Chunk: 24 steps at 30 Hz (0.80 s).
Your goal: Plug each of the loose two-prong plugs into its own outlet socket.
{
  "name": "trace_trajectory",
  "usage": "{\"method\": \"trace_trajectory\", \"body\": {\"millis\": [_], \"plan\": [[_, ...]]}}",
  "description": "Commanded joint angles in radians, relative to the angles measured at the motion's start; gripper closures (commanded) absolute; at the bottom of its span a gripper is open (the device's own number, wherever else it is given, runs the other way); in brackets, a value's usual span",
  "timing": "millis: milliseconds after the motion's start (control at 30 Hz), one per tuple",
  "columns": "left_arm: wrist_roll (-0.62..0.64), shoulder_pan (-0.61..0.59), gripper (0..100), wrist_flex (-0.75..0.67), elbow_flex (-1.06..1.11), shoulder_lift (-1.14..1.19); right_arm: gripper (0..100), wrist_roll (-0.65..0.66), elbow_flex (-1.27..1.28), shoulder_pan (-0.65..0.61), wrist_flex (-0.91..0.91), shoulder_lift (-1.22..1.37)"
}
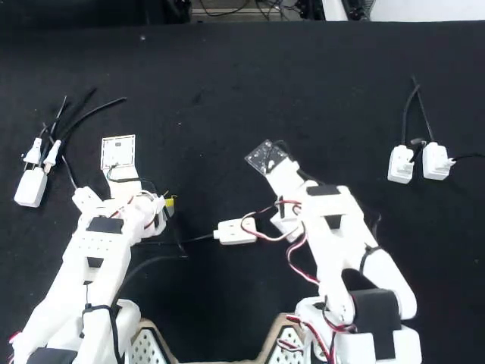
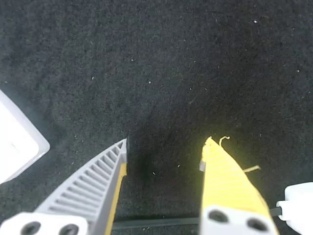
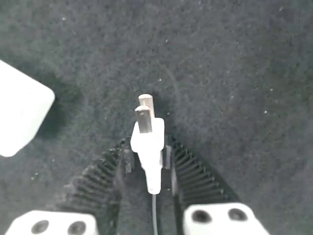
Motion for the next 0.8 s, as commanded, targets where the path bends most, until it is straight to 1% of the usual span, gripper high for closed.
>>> {"method": "trace_trajectory", "body": {"millis": [0,67,133,233,333,433,533,633,700,767], "plan": [[0.005,-0.010,76,-0.015,-0.005,-0.029,89.3,-0.005,-0.045,-0.017,0.043,0.013],[0.005,-0.010,76,-0.017,-0.005,-0.029,91.3,-0.003,-0.042,-0.014,0.060,0.002],[0.005,-0.010,76,-0.017,-0.005,-0.029,98.8,0.021,-0.044,0.006,0.078,-0.016],[0.005,-0.010,76,-0.018,-0.005,-0.029,99.1,0.091,-0.048,0.052,0.129,-0.073],[0.005,-0.010,76,-0.018,-0.005,-0.029,98.8,0.112,-0.091,0.095,0.241,-0.179],[0.005,-0.010,76,-0.018,-0.005,-0.029,98.8,0.118,-0.130,0.075,0.338,-0.311],[0.005,-0.010,76,-0.014,-0.005,-0.029,98.8,0.110,-0.128,-0.015,0.365,-0.438],[0.005,-0.010,76,-0.011,-0.004,-0.029,98.7,0.089,-0.104,-0.150,0.362,-0.518],[0.005,-0.010,76,-0.005,-0.004,-0.031,98.8,0.014,-0.099,-0.259,0.351,-0.530],[0.005,-0.010,77,0.035,-0.019,-0.031,98.8,-0.074,-0.094,-0.348,0.293,-0.530]]}}
